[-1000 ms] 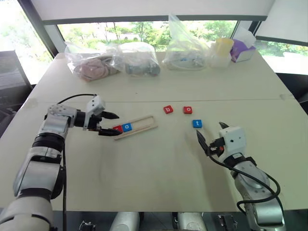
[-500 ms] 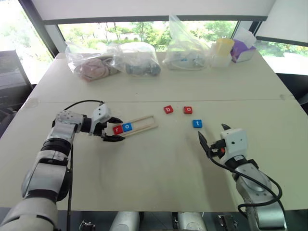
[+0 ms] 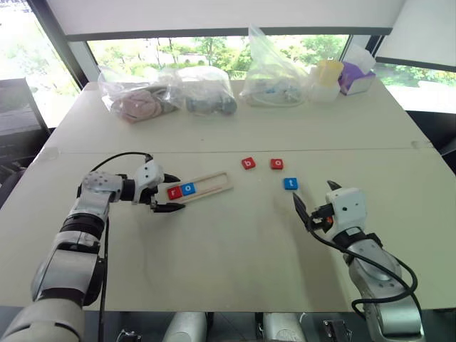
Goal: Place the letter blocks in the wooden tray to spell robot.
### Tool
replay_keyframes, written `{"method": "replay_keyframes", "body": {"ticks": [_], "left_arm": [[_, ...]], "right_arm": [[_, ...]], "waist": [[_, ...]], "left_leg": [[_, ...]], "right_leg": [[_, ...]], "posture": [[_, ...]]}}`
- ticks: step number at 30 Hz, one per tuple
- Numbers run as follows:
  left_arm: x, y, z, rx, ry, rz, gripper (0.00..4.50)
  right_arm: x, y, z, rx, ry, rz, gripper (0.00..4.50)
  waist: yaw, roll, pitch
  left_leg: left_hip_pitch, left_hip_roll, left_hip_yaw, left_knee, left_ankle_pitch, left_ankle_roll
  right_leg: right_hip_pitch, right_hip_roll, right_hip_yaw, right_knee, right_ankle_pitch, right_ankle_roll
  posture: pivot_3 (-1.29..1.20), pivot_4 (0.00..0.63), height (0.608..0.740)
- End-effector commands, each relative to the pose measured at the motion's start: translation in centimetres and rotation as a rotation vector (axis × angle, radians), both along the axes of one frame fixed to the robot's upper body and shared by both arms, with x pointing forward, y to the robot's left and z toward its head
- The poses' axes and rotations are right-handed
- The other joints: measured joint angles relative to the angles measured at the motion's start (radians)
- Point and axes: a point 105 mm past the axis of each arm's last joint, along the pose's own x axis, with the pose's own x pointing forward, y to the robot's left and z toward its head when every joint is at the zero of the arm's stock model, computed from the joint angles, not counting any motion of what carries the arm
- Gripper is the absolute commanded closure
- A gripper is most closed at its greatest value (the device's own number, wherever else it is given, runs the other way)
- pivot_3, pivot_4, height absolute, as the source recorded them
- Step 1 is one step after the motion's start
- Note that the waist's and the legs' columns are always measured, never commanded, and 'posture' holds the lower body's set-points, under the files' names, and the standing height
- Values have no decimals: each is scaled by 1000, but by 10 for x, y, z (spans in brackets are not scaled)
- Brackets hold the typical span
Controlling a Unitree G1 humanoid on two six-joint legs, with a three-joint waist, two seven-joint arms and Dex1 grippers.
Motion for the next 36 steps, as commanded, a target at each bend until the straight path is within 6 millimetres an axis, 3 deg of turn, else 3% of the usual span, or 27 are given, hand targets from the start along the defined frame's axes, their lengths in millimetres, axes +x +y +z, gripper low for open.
{"method": "replay_keyframes", "body": {"ticks": [1,5,10,19,26,36], "left_arm": [[-11,17,-24,76,84,37,17],[-15,20,-28,79,114,42,17],[-18,22,-31,74,136,44,1371],[-26,12,-32,76,118,-31,1368],[-36,-38,-25,18,67,-183,1368],[-47,-84,-27,48,17,-306,1368]], "right_arm": [[-2,2,14,-13,-50,15,0],[-2,2,14,-15,-49,18,0],[-2,2,14,-16,-49,20,0],[0,1,15,-17,-48,20,0],[9,-5,21,-24,-67,6,0],[11,-8,24,-25,-82,-11,0]], "waist": [[-1,0,-1],[-1,0,-2],[-2,1,-3],[-3,1,-3],[8,1,-3],[31,1,-3]], "left_leg": [[0,0,0,0,0,0],[0,0,0,0,0,0],[1,0,0,0,0,0],[1,1,0,-1,0,0],[-1,-1,0,-1,0,0],[-2,-4,1,-1,-1,2]], "right_leg": [[0,0,0,0,0,0],[0,0,0,0,0,0],[0,0,0,0,0,0],[0,0,1,-1,0,0],[0,-1,2,-2,0,0],[2,-5,1,-4,0,0]], "posture": [[0,150,740],[0,150,740],[0,150,740],[0,150,740],[0,150,740],[0,150,740]]}}
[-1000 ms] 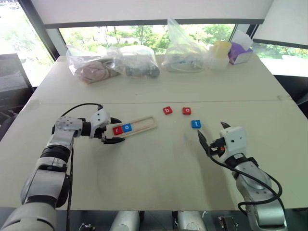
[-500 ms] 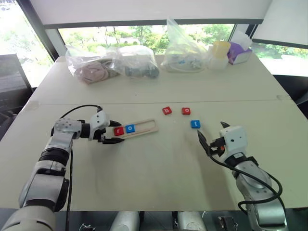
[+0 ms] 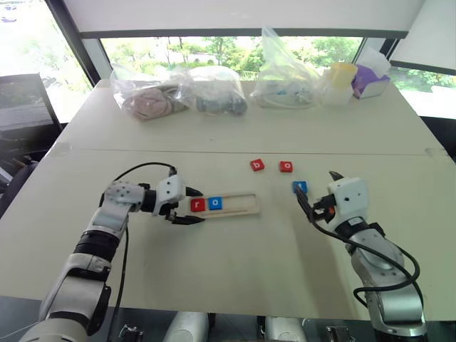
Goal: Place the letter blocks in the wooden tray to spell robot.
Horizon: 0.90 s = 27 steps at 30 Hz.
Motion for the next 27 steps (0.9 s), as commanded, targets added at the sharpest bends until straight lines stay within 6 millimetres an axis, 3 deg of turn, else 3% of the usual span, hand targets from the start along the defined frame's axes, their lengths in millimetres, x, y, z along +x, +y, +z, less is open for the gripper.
{"method": "replay_keyframes", "body": {"ticks": [1,9,27], "left_arm": [[-15,-22,-20,65,34,-94,1368],[-34,-43,-27,107,9,-172,1368],[-84,-49,-44,137,127,-170,1368]], "right_arm": [[-1,-4,10,1,-42,-20,0],[-5,-8,8,11,-45,-56,0],[-9,-7,5,20,-24,-61,0]], "waist": [[0,0,0],[-2,0,0],[-4,1,-1]], "left_leg": [[0,0,0,0,0,0],[0,0,0,0,-1,1],[0,1,0,-4,-2,3]], "right_leg": [[0,0,0,0,0,0],[0,0,0,-1,-1,1],[0,0,0,-5,-1,1]], "posture": [[0,150,740],[0,150,740],[0,150,740]]}}
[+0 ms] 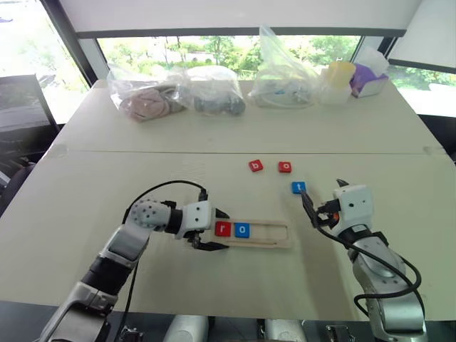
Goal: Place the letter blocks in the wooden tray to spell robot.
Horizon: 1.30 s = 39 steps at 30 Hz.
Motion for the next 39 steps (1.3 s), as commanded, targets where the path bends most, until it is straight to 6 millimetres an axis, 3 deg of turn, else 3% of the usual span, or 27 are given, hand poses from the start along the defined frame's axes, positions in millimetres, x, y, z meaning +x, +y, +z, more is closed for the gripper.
{"method": "replay_keyframes", "body": {"ticks": [1,12,15,22,26,34,39], "left_arm": [[-27,1,-37,103,113,-46,1368],[-36,11,-51,138,130,4,1368],[-34,14,-54,141,139,30,33],[-32,23,-56,137,155,76,33],[-34,44,-53,152,184,120,33],[-36,116,-48,250,220,253,33],[-31,131,-37,223,213,314,33]], "right_arm": [[-2,3,17,-10,-59,17,0],[0,5,17,-12,-55,29,0],[2,6,18,-13,-58,33,0],[5,6,20,-18,-63,41,0],[7,4,21,-22,-66,46,0],[21,15,21,-18,-65,114,0],[31,27,27,18,-64,168,0]], "waist": [[0,1,0],[0,6,-7],[0,6,-10],[0,6,-15],[-11,5,-17],[-33,5,-18],[-33,9,-18]], "left_leg": [[0,0,0,0,0,0],[1,0,1,-10,0,0],[2,0,1,-10,0,0],[2,1,1,-10,0,0],[2,2,1,-11,0,0],[4,15,3,-13,0,1],[7,28,6,-14,0,0]], "right_leg": [[0,0,0,-1,0,0],[0,0,0,-9,0,0],[1,0,0,-9,0,0],[2,0,0,-9,0,0],[1,1,0,-9,0,0],[-1,14,0,-9,-1,-5],[-2,23,0,-9,3,-21]], "posture": [[0,150,740],[0,150,740],[0,150,740],[0,150,740],[0,150,740],[0,150,740],[0,150,740]]}}
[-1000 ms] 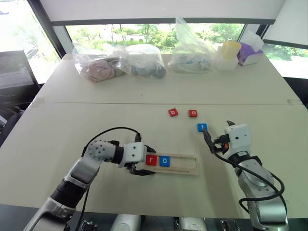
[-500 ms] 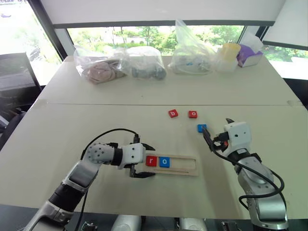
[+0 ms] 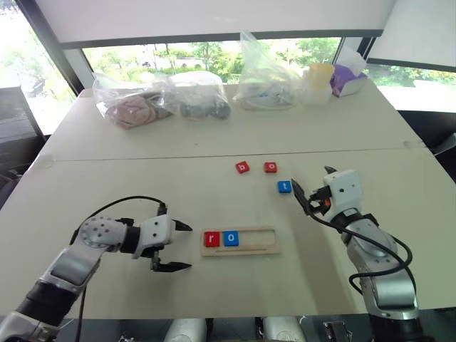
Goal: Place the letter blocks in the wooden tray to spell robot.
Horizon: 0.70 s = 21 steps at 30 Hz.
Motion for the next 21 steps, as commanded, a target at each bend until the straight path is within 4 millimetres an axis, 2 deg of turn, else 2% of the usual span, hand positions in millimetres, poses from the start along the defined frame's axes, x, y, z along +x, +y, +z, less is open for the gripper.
{"method": "replay_keyframes", "body": {"ticks": [1,6,9,11,13,18,21], "left_arm": [[-6,38,-21,95,125,134,33],[0,34,7,-21,124,187,33],[25,40,34,-137,61,306,33],[40,38,50,-222,4,363,33],[46,33,63,-283,-23,380,33],[49,19,94,-425,-66,395,33],[47,14,113,-504,-84,406,33]], "right_arm": [[6,15,15,32,-32,72,0],[17,33,26,78,21,175,0],[34,58,33,51,95,258,0],[44,73,32,60,172,280,0],[53,87,32,64,210,300,0],[77,109,18,6,308,299,0],[93,115,9,-65,323,260,0]], "waist": [[-1,1,0],[-2,1,1],[0,1,7],[3,-1,11],[6,-4,12],[4,-4,13],[1,-4,13]], "left_leg": [[1,3,2,0,0,0],[-3,10,6,0,0,0],[-4,11,7,1,0,0],[-6,10,7,2,1,-1],[-7,10,7,2,1,-2],[-9,9,8,1,1,-3],[-10,7,8,1,2,-4]], "right_leg": [[0,2,0,0,1,-2],[-8,11,0,1,3,-12],[-10,14,0,2,5,-12],[-11,14,0,2,7,-12],[-12,14,0,2,9,-13],[-13,12,1,1,11,-12],[-15,10,3,0,11,-11]], "posture": [[0,150,740],[0,150,740],[0,150,740],[0,150,740],[0,150,740],[0,150,740],[0,150,740]]}}
